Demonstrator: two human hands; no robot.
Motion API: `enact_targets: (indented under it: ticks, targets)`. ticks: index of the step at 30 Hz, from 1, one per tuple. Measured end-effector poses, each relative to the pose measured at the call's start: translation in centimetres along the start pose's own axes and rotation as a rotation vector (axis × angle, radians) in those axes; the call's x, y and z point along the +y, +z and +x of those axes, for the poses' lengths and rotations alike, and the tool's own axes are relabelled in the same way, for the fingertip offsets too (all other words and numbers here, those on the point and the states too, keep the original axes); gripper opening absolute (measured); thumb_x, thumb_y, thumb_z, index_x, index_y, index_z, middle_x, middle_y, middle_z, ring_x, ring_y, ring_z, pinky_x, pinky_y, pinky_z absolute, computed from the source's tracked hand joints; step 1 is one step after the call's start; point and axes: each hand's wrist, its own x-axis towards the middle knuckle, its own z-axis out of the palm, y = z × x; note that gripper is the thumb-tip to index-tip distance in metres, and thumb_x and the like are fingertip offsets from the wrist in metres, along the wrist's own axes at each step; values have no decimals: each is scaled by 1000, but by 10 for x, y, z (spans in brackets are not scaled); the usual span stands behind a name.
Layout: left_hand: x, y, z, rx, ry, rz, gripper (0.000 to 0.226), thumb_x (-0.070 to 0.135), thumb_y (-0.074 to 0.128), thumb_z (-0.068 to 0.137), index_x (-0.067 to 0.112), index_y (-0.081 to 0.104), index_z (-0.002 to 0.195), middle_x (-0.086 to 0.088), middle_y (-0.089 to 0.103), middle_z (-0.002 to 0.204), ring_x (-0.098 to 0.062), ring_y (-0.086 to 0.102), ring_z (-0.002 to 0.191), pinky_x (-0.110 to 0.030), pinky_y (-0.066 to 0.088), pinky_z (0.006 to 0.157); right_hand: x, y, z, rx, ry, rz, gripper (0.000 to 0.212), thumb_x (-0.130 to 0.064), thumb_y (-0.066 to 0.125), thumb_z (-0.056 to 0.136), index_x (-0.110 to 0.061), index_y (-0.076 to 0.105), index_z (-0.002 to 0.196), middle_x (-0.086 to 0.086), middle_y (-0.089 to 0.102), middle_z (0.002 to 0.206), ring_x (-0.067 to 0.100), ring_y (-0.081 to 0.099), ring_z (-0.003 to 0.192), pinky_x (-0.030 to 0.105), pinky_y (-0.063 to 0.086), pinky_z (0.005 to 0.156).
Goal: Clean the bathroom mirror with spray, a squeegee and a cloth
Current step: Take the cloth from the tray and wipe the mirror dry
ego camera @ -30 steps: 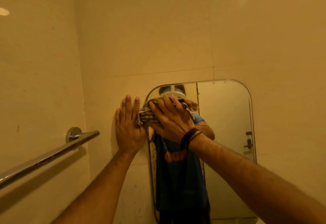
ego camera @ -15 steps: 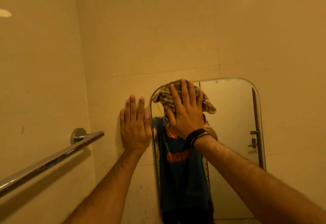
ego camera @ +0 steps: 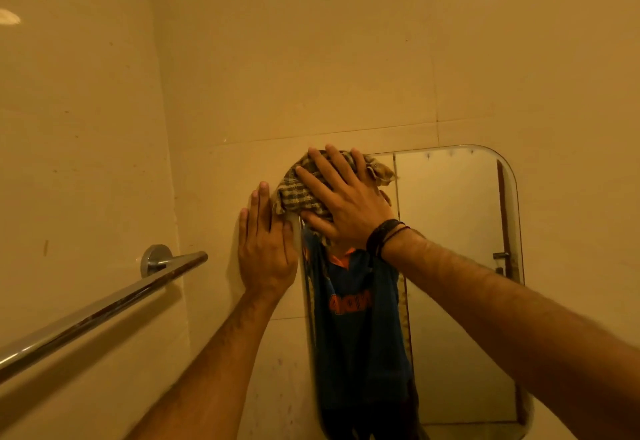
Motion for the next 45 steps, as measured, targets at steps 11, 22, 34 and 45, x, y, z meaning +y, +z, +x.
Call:
enact_targets:
  ticks: [11,22,34,45]
  targets:
    - [2,-5,-17,-53,-35,-12,58,33,17,106,16,18,161,-9,11,170,-23,10,158,-45,13,127,-68,32,-150,-135,-42,49,74,-60,37,95,-26,17,157,8,4,166,34,2,152,60,7,119]
    - [-3,1,-33,28,0,7,57,33,19,108,9,24,159,-13,23,166,-27,20,155,-45,18,126,-27,-3,-26,-87,98,60,73,-63,37,93,-26,24,156,10,12,165,35,7,151,61,3,119]
    - [-4,-2,-56,-10,-21,12,56,34,16,108,16,21,160,-13,20,168,-26,16,156,-46,17,126,-98,40,-168,-100,12,128,75,-53,44,93,-22,19,157,12,6,165,37,2,151,63,1,118]
    - [-10,3,-83,-13,-47,23,56,33,20,107,20,16,161,-9,16,169,-23,11,157,-45,14,127,-128,46,-243,-221,-103,190,71,-47,46,95,-22,20,157,8,7,165,30,3,152,57,-1,120]
